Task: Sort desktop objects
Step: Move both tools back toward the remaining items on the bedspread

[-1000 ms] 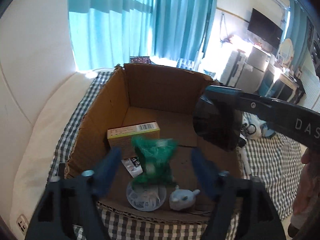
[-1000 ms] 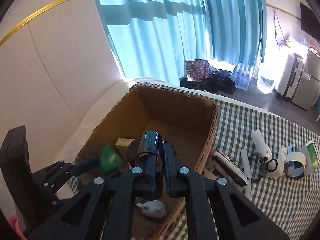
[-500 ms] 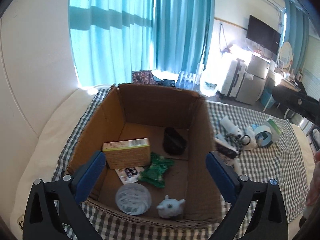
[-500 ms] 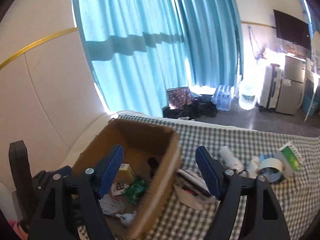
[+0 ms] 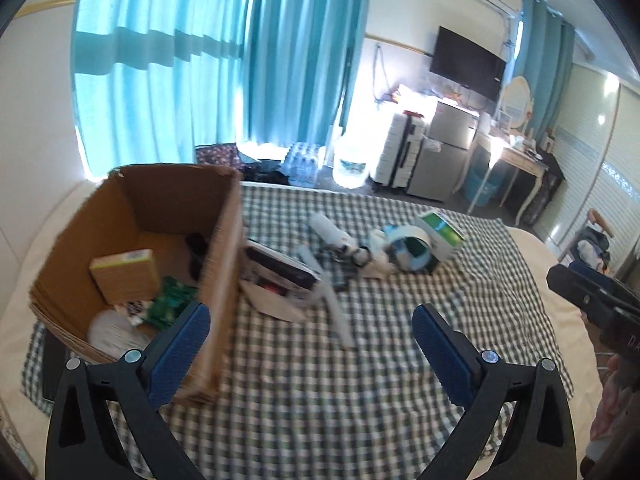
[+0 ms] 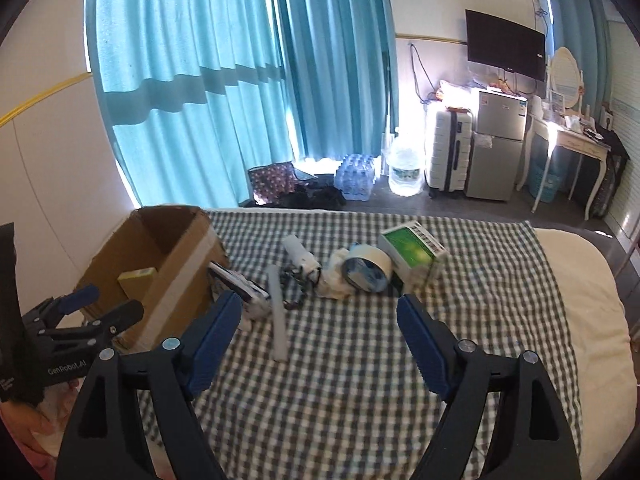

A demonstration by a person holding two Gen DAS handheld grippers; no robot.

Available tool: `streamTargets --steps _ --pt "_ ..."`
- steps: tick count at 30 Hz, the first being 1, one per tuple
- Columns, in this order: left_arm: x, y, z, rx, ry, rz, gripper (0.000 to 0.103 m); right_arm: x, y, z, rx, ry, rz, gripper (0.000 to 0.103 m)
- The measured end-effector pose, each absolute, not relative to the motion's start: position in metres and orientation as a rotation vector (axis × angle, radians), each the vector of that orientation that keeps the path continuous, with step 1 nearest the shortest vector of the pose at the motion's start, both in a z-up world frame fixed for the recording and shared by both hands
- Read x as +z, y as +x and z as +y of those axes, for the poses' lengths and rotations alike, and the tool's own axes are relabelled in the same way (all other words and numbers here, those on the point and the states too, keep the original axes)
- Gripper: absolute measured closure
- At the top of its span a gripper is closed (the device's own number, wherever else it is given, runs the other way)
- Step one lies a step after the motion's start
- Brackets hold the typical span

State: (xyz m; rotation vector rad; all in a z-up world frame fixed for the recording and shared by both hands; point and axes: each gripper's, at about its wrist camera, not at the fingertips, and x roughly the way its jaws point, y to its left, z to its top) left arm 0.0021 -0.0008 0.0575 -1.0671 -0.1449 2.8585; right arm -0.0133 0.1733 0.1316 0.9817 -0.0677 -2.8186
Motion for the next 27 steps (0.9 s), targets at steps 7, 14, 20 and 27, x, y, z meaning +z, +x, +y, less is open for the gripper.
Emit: streamTargets --steps 7,14,20,27 --pt "0.006 0.001 0.054 2.828 -1.061 -0.029 0.000 0.084 0.009 0.242 -2.895 1.029 -0.201 0.022" --pt "-0.050 -0.027 0.058 2.853 -1.153 -0.085 0.000 0.053 -0.014 0.265 -2.938 1.042 -0.323 0.019" --pt "-0.077 -0.060 0.048 2.892 -1.284 -0.162 0.000 0.029 -0.041 0.264 -2.939 1.016 -0.343 0.019" --pt "-0.092 -0.094 0.062 2.893 -1.265 -0.136 0.000 -0.003 -0.071 0.258 -2.913 1.097 -0.277 0.019"
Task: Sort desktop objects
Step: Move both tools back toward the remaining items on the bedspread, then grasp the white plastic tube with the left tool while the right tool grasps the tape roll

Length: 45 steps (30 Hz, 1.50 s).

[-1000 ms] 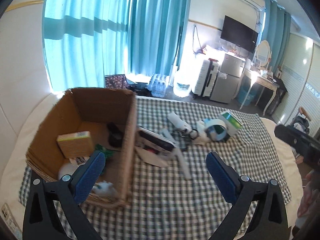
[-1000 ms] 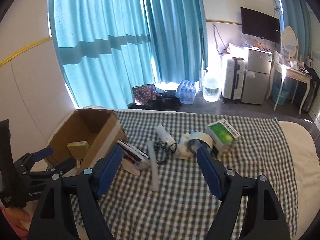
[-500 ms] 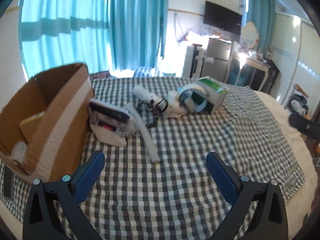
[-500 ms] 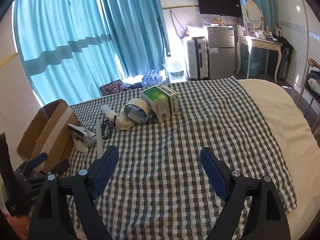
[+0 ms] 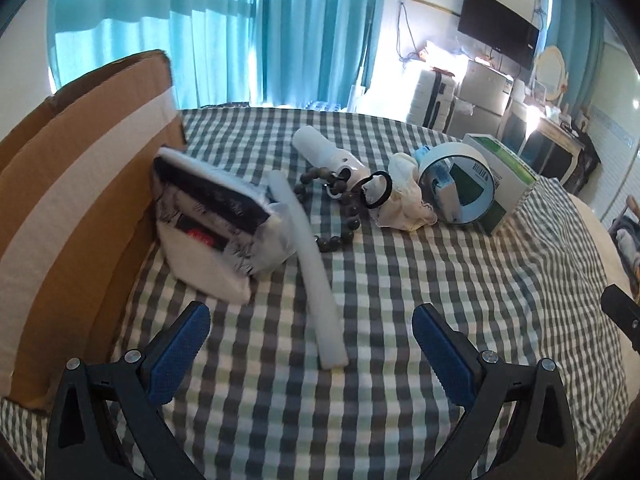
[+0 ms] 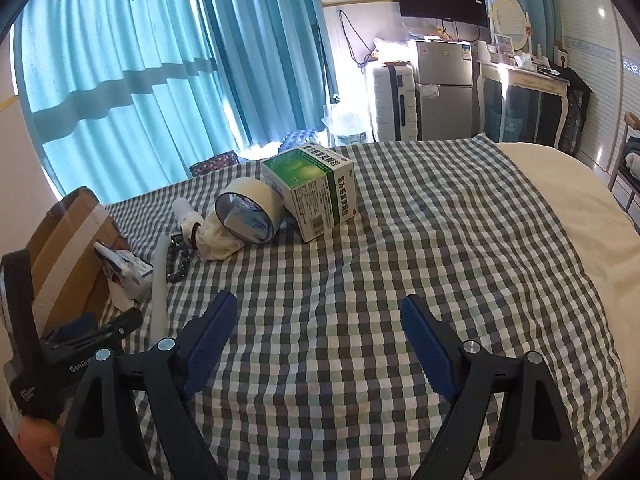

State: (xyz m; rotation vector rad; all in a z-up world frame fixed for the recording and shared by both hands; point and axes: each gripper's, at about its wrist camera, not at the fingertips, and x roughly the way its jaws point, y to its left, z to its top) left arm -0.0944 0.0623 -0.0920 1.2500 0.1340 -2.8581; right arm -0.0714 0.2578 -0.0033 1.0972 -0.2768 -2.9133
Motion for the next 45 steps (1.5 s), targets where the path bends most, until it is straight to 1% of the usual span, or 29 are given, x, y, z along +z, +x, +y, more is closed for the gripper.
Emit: streamTargets --steps 5,9,10,12,13,14,17,19,21,23,24,25,26,27,28,29,30,31,32,33,39,43,45 --pt "-0.105 -0.116 0.067 -2.852 1.294 0.160 0.000 -0.010 -0.093 0.252 -2.907 1.115 -0.217 0.019" --pt "-0.112 -0.123 0.066 -2.837 1.294 0.142 0.000 -0.010 -0.119 0.243 -2.869 1.080 -0.237 0.019" --pt "-0.116 -0.126 0.064 -2.826 1.309 0.145 0.001 -0.010 -0.125 0.238 -2.865 1.068 -0.224 0.019" --pt "-0.122 -0.130 0.058 -2.813 1.346 0.189 0.012 -0.012 -0.138 0.227 -2.859 1.056 -0.191 0.021" --pt "-0.125 -0.132 0.055 -2.802 1.375 0.214 0.022 -0.014 -0.144 0.222 -2.855 1.059 -0.181 0.022" --pt "-0.128 -0.133 0.053 -2.789 1.396 0.224 0.027 -0.016 -0.151 0.216 -2.850 1.063 -0.176 0.023" --pt "-0.130 -0.134 0.049 -2.788 1.393 0.229 0.031 -0.022 -0.173 0.200 -2.849 1.073 -0.150 0.023" --pt "-0.130 -0.135 0.048 -2.786 1.394 0.225 0.032 -0.027 -0.186 0.194 -2.860 1.093 -0.145 0.026" --pt "-0.131 -0.137 0.048 -2.776 1.395 0.205 0.035 -0.032 -0.198 0.193 -2.864 1.124 -0.176 0.036" --pt "-0.132 -0.138 0.048 -2.766 1.391 0.179 0.045 -0.035 -0.207 0.196 -2.893 1.141 -0.220 0.037" --pt "-0.132 -0.139 0.048 -2.768 1.385 0.173 0.049 -0.036 -0.210 0.198 -2.909 1.143 -0.246 0.037" --pt "-0.132 -0.140 0.047 -2.772 1.381 0.172 0.057 -0.038 -0.213 0.200 -2.921 1.151 -0.273 0.038" --pt "-0.131 -0.140 0.047 -2.777 1.379 0.175 0.065 -0.039 -0.216 0.202 -2.926 1.163 -0.295 0.043" --pt "-0.131 -0.141 0.047 -2.782 1.380 0.182 0.070 -0.041 -0.219 0.203 -2.929 1.177 -0.314 0.052" --pt "-0.131 -0.142 0.047 -2.788 1.384 0.195 0.079 -0.043 -0.221 0.204 -2.934 1.184 -0.325 0.057" --pt "-0.130 -0.142 0.046 -2.796 1.391 0.206 0.086 -0.044 -0.222 0.204 -2.940 1.191 -0.330 0.065" --pt "-0.130 -0.141 0.046 -2.804 1.398 0.205 0.089 -0.046 -0.224 0.204 -2.940 1.200 -0.333 0.073" --pt "-0.130 -0.140 0.047 -2.812 1.402 0.199 0.091 -0.048 -0.225 0.203 -2.933 1.209 -0.339 0.079" --pt "-0.130 -0.139 0.047 -2.814 1.404 0.194 0.092 -0.049 -0.225 0.204 -2.925 1.216 -0.348 0.089" --pt "-0.130 -0.139 0.046 -2.813 1.408 0.194 0.092 -0.049 -0.223 0.204 -2.921 1.215 -0.354 0.092" --pt "-0.125 -0.128 0.041 -2.807 1.415 0.259 0.093 -0.031 -0.194 0.213 -2.924 1.159 -0.301 0.091" --pt "-0.120 -0.119 0.045 -2.865 1.415 0.321 0.093 -0.010 -0.169 0.223 -2.933 1.123 -0.318 0.092" --pt "-0.114 -0.113 0.048 -2.888 1.409 0.312 0.093 0.002 -0.158 0.227 -2.930 1.114 -0.320 0.092"
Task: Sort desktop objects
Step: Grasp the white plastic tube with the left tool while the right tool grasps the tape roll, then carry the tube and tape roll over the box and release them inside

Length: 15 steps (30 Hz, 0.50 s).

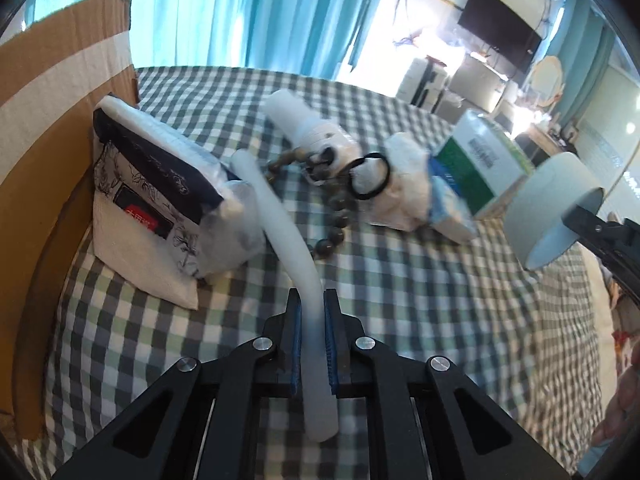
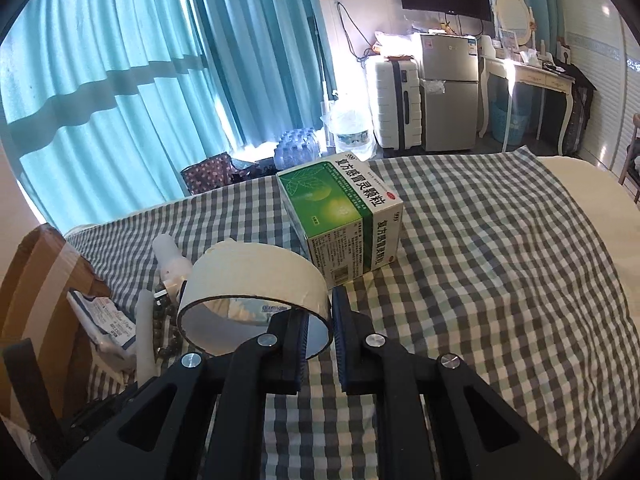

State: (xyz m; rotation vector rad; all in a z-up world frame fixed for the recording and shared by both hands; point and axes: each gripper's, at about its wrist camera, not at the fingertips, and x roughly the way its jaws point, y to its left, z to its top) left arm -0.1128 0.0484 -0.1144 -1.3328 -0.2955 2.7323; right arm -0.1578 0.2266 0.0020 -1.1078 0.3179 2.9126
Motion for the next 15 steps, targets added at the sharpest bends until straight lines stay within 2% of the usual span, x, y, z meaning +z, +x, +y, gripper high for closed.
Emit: streamTargets --steps 3,7,11,15 --pt "-0.104 -0.105 0.054 2.721 -1.301 -0.277 0.093 0.018 -0.141 0.229 2.929 -1.108 0.309 0.092" --pt "-0.098 -0.085 0.045 2.672 -1.338 -0.339 0.093 0.031 -0.109 0.230 2.939 -1.112 0.257 0.092" --pt "-0.101 -0.066 0.036 2.657 -1.452 -0.270 0.093 0.035 -0.074 0.227 2.928 -1.125 0.205 0.091" --pt "-0.110 -0.060 0.024 2.647 -1.469 -0.363 0.092 0.034 -0.052 0.227 2.923 -1.135 0.199 0.091"
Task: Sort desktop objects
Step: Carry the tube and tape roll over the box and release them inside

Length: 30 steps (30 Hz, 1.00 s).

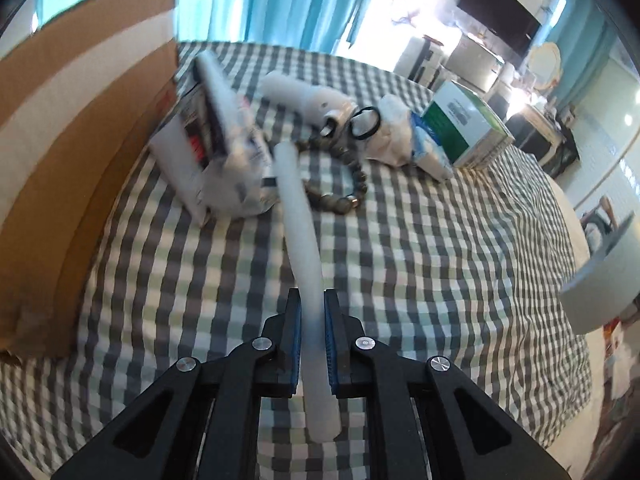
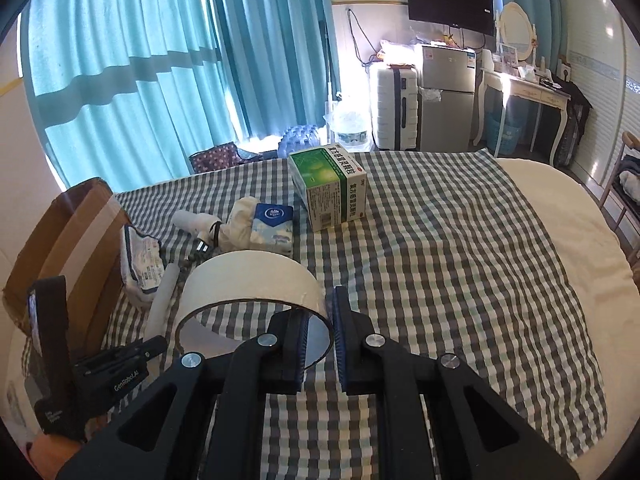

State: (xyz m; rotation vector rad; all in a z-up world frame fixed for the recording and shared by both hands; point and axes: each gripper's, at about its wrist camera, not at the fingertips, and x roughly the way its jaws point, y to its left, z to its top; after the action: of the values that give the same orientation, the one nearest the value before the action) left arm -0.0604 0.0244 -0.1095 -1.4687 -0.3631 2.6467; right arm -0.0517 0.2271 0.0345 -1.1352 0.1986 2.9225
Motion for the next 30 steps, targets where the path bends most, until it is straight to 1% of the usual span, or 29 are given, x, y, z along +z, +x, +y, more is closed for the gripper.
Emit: streamTargets --steps 1,2,3,4,9,10,11,12,14,17,22,30 --pt "-0.113 -0.064 0.022 2.646 -1.466 -0.393 0.090 0.035 -0.051 0.228 2.921 -1.135 0.203 0.091" --pt "-0.119 -0.069 0.022 2.638 -1.480 -0.412 0.084 0.035 -0.051 0.230 2.917 -1.138 0.223 0.091" --pt "-0.124 -0.074 0.023 2.631 -1.503 -0.409 0.079 0.035 -0.051 0.233 2.914 -1.140 0.252 0.091" --pt "-0.128 -0.078 0.025 2.630 -1.522 -0.388 0.073 0.035 -0.050 0.235 2.912 -1.140 0.277 0.091" --pt "-0.134 -0.087 0.036 2.656 -1.497 -0.274 0.072 0.035 -0.047 0.239 2.911 -1.115 0.262 0.091" --pt "-0.134 -0.087 0.037 2.666 -1.487 -0.249 0.075 0.032 -0.049 0.241 2.908 -1.123 0.278 0.091" --pt "-0.134 -0.086 0.039 2.676 -1.482 -0.230 0.090 0.029 -0.051 0.242 2.903 -1.131 0.291 0.091" --pt "-0.133 -0.086 0.039 2.686 -1.486 -0.222 0.093 0.026 -0.052 0.243 2.900 -1.141 0.297 0.091" --pt "-0.126 -0.083 0.035 2.708 -1.479 -0.271 0.093 0.020 -0.055 0.244 2.899 -1.158 0.300 0.091" --pt "-0.102 -0.076 0.027 2.725 -1.381 -0.373 0.093 0.017 -0.057 0.243 2.911 -1.168 0.311 0.091" --pt "-0.069 -0.065 0.026 2.754 -1.270 -0.312 0.094 0.020 -0.061 0.241 2.951 -1.145 0.341 0.091" --pt "-0.031 -0.035 0.036 2.772 -1.224 -0.226 0.094 0.031 -0.048 0.232 3.018 -1.135 0.320 0.091"
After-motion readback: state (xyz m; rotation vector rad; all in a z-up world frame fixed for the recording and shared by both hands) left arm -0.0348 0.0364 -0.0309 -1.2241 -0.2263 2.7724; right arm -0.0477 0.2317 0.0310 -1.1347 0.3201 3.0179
